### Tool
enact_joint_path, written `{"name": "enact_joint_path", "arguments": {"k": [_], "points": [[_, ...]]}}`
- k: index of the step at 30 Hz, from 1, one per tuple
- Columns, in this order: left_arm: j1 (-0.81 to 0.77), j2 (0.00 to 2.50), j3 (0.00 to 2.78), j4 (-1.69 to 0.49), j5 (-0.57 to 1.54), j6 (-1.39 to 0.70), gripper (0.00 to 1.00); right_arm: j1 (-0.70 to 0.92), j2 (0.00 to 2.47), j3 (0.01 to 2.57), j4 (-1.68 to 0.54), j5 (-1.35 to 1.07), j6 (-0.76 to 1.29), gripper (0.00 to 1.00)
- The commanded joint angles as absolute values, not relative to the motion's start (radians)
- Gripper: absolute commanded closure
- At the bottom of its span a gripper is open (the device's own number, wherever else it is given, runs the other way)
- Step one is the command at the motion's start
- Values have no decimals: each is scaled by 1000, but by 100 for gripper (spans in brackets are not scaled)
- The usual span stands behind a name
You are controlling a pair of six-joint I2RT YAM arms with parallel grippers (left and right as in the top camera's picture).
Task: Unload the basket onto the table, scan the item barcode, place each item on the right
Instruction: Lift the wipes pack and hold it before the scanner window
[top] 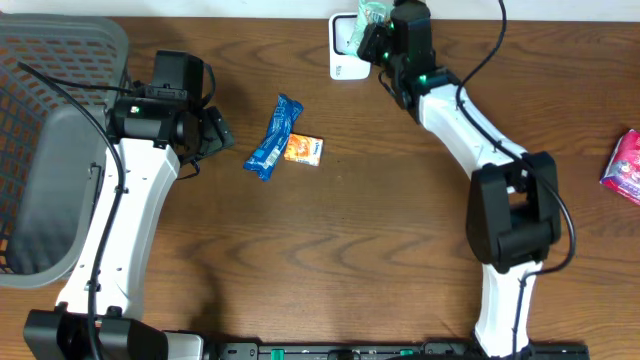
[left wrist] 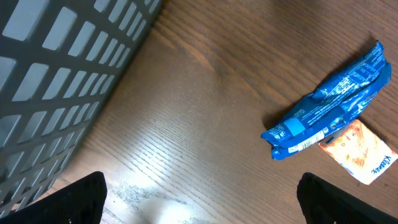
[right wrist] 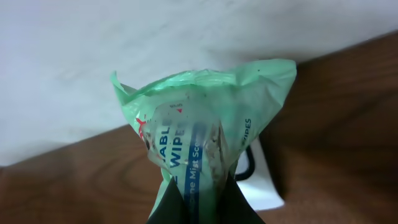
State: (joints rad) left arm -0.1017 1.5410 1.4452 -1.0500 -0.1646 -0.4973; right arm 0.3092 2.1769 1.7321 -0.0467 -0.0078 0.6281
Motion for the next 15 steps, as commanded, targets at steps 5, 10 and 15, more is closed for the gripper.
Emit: {"name": "enact_joint_path", "arguments": {"k": [5, 10, 15], "points": [[-101, 1536, 1442, -1054, -184, -503, 2, 302, 2323, 1995, -174, -62, 623, 99], [-101, 1536, 1442, -1054, -184, -503, 2, 300, 2336, 2009, -215, -61, 601, 99], [-101, 1536, 1442, -1054, -184, -503, 2, 282, 2313, 2019, -261, -59, 554, 99]]}}
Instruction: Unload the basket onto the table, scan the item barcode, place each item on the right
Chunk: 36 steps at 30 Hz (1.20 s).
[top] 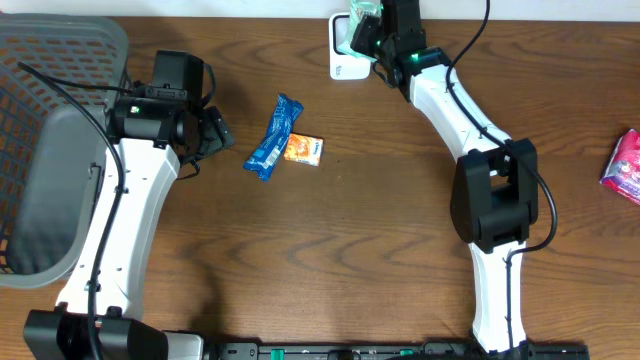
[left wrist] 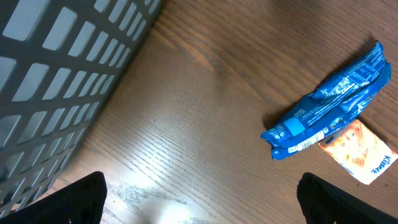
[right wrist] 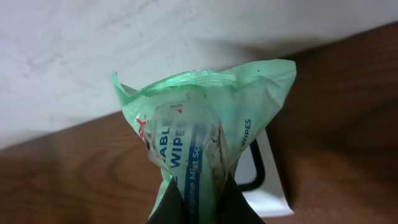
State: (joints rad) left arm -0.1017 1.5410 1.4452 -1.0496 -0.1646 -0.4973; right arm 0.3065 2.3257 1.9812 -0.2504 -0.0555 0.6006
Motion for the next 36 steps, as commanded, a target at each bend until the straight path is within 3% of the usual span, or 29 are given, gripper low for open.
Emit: {"name": "enact_joint_path", "arguments": {"k": [1, 7, 18, 22, 24, 29, 36], "points": [[-101, 1536, 1442, -1054, -184, -503, 2, 274, 2302, 2021, -273, -54, 547, 99], [-101, 1536, 1442, -1054, -184, -503, 2, 163, 2207, 2024, -418, -12, 544, 99], [-101, 1536, 1442, -1054, -184, -503, 2, -152, 2162, 2019, -885, 213, 491, 99], [-101, 1536, 1442, -1054, -184, -503, 2, -255, 2162, 2016, -934, 137, 458, 99], [-101, 1536, 1442, -1054, -184, -503, 2, -286, 2162, 2016, -923, -18, 372, 99], [-101, 1536, 1442, -1054, -184, -503, 2, -275, 2162, 2016, -862, -310, 282, 99], [-101, 1536, 1442, -1054, -184, -503, 2, -73, 2167, 2014, -692, -372, 283, 99]]}}
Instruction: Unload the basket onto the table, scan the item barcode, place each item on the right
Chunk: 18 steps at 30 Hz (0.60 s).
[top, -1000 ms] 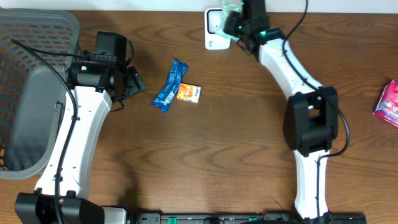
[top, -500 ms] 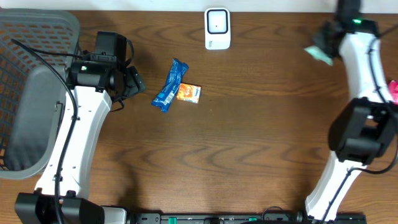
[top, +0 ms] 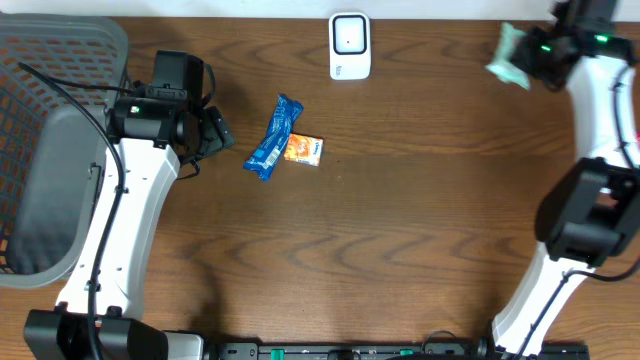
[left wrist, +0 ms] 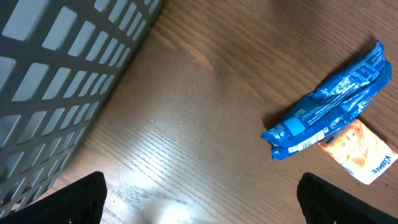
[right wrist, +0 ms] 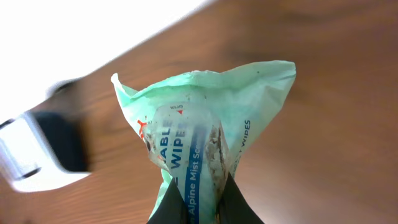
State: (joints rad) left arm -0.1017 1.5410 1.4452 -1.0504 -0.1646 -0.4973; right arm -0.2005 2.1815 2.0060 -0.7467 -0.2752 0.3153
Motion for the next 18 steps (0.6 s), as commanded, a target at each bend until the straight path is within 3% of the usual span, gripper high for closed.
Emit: {"name": "enact_joint_path", "arguments": {"k": [1, 10, 18], "points": [[-101, 1536, 1442, -1054, -184, -503, 2, -29, 2173, 2014, -656, -372, 284, 99], [-101, 1536, 1442, -1054, -184, -503, 2, 249, 2260, 2014, -405, -149, 411, 99], [-101, 1536, 1442, -1054, -184, -503, 2, 297, 2365, 2014, -328, -165, 464, 99]]}}
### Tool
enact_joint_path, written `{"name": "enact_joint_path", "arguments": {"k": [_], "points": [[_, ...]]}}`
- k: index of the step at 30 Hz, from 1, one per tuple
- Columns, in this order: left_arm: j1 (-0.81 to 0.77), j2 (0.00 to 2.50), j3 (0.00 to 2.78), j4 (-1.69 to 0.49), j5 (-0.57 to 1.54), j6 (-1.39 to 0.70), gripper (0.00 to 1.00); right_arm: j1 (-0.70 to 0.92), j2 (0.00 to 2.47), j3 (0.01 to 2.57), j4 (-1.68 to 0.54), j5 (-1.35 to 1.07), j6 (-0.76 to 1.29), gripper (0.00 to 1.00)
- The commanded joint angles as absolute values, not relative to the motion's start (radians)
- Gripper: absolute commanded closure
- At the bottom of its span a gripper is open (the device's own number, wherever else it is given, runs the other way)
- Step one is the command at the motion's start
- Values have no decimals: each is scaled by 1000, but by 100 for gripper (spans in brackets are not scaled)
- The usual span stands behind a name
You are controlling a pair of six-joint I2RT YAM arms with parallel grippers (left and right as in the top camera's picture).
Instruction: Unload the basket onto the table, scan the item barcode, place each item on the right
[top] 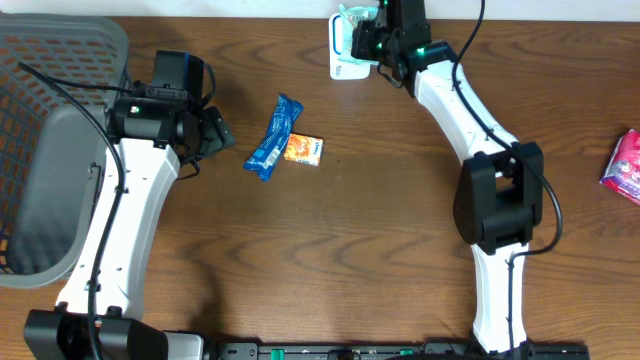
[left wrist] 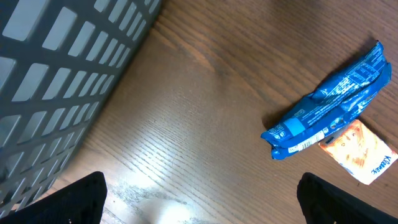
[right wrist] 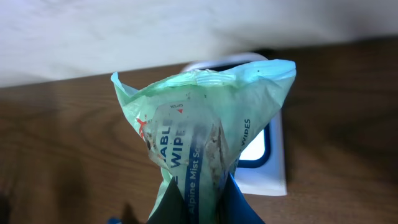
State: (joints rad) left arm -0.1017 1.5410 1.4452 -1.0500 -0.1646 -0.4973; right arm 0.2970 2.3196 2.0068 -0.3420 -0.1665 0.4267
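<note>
My right gripper (top: 368, 32) is shut on a green pack of wipes (right wrist: 205, 124) and holds it above the white barcode scanner (right wrist: 264, 168) at the back of the table. In the overhead view the wipes pack (top: 357, 18) covers part of the scanner (top: 343, 62). My left gripper (top: 216, 131) stands open over bare wood to the left of a blue snack packet (top: 272, 137). Both of its dark fingertips (left wrist: 81, 198) show at the bottom corners of the left wrist view, with nothing between them.
A small orange packet (top: 303, 149) lies against the blue packet (left wrist: 329, 106). A grey plastic basket (top: 45, 150) fills the left side. A pink pack (top: 624, 166) lies at the right edge of the table.
My right gripper, still holding the wipes pack, was over the back right part of the table with the scanner uncovered. It is now back above the scanner. The left arm has not moved.
My right gripper held the green wipes pack over the scanner at the two oldest moments, shifting slightly toward the back edge. Then it held the pack far to the right, away from the scanner. Now the pack is over the scanner again. The left gripper stayed open and still.
</note>
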Motion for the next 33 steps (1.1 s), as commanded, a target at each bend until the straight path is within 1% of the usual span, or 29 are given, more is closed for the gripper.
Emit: {"name": "enact_joint_path", "arguments": {"k": [1, 7, 13, 17, 21, 25, 26, 28, 29, 33], "points": [[-101, 1536, 1442, -1054, -184, -503, 2, 299, 2376, 2014, -326, -167, 464, 99], [-101, 1536, 1442, -1054, -184, -503, 2, 300, 2390, 2016, -308, -167, 447, 99], [-101, 1536, 1442, -1054, -184, -503, 2, 257, 2294, 2035, -308, -163, 440, 99], [-101, 1536, 1442, -1054, -184, -503, 2, 196, 2207, 2035, -353, -153, 437, 99], [-101, 1536, 1442, -1054, -184, -503, 2, 115, 2143, 2035, -480, -30, 436, 99], [-101, 1536, 1442, -1054, -184, -503, 2, 22, 2126, 2035, -660, 183, 410, 99], [-101, 1536, 1442, -1054, -184, -503, 2, -16, 2129, 2032, -730, 262, 410, 99], [-101, 1536, 1442, -1054, -184, -503, 2, -66, 2134, 2026, -813, 344, 399, 99], [-101, 1536, 1442, -1054, -184, -503, 2, -119, 2140, 2006, -862, 385, 361, 99], [-101, 1536, 1442, -1054, -184, -503, 2, -220, 2153, 1966, -902, 391, 297, 99]]}}
